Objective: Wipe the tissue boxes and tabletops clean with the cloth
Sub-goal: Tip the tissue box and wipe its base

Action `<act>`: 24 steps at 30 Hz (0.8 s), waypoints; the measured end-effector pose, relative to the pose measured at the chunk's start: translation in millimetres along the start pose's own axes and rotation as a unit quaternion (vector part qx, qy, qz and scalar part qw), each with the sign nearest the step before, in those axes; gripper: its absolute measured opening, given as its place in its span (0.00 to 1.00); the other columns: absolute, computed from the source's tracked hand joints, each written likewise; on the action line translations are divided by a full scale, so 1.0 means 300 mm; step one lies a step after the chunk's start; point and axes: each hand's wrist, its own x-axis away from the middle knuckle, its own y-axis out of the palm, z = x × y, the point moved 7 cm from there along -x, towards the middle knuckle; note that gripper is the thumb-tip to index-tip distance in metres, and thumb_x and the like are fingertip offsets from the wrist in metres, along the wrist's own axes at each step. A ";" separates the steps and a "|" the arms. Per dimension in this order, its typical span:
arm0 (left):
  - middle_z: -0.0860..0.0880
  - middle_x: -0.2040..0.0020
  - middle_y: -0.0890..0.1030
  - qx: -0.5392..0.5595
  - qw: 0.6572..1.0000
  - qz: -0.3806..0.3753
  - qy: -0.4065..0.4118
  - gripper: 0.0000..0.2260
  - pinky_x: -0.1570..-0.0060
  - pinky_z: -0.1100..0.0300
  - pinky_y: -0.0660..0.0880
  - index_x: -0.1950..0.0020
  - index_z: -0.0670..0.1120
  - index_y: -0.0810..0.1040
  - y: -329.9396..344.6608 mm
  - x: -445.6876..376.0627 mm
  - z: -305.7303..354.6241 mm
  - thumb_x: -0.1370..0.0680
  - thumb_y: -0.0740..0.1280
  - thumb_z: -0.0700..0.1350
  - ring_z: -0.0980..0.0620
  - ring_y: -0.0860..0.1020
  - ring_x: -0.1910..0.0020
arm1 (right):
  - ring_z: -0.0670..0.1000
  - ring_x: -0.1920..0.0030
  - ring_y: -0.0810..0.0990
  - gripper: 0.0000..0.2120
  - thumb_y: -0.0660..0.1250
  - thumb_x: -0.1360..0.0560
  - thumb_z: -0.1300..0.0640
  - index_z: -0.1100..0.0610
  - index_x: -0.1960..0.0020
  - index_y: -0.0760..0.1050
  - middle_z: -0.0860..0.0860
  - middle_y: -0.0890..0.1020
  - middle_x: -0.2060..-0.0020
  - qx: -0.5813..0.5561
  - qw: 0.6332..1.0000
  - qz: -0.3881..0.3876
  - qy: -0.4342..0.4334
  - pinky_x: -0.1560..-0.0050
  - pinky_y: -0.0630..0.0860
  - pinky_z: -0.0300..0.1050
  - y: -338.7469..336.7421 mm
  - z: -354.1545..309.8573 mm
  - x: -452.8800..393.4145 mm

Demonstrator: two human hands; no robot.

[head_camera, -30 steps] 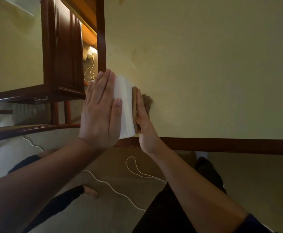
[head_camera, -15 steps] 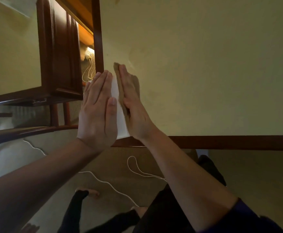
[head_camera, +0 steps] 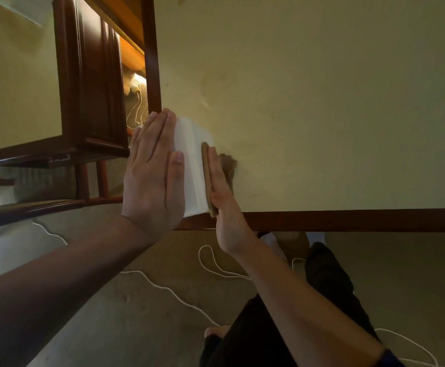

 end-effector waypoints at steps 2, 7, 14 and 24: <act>0.42 0.19 0.65 0.000 1.000 0.000 0.004 0.26 0.20 0.42 0.57 0.19 0.38 0.63 0.000 -0.002 -0.001 0.14 0.50 0.50 0.45 0.62 0.19 | 0.53 0.14 0.46 0.29 0.44 0.14 0.43 0.44 0.14 0.43 0.45 0.48 0.14 0.019 0.999 0.010 -0.026 0.18 0.51 0.70 0.020 -0.029 0.042; 0.42 0.19 0.65 0.007 1.000 -0.003 0.014 0.25 0.18 0.46 0.53 0.19 0.37 0.64 0.002 -0.012 -0.005 0.14 0.48 0.48 0.46 0.59 0.18 | 0.57 0.14 0.45 0.28 0.46 0.13 0.52 0.59 0.15 0.46 0.56 0.49 0.14 0.037 0.992 0.006 -0.121 0.18 0.47 0.70 0.065 -0.154 0.039; 0.41 0.19 0.65 0.013 1.000 -0.006 0.020 0.26 0.20 0.40 0.56 0.20 0.37 0.64 -0.003 -0.011 0.004 0.13 0.47 0.50 0.45 0.60 0.18 | 0.59 0.14 0.46 0.30 0.44 0.15 0.57 0.69 0.17 0.46 0.63 0.50 0.16 0.105 0.980 -0.003 -0.167 0.17 0.45 0.66 0.032 -0.198 -0.126; 0.41 0.20 0.66 0.022 1.000 0.000 0.017 0.25 0.24 0.36 0.61 0.20 0.37 0.65 -0.006 -0.006 0.003 0.13 0.50 0.48 0.44 0.62 0.19 | 0.48 0.15 0.42 0.28 0.46 0.13 0.51 0.52 0.14 0.45 0.49 0.47 0.14 0.058 0.996 0.010 -0.060 0.16 0.45 0.65 -0.026 -0.046 -0.162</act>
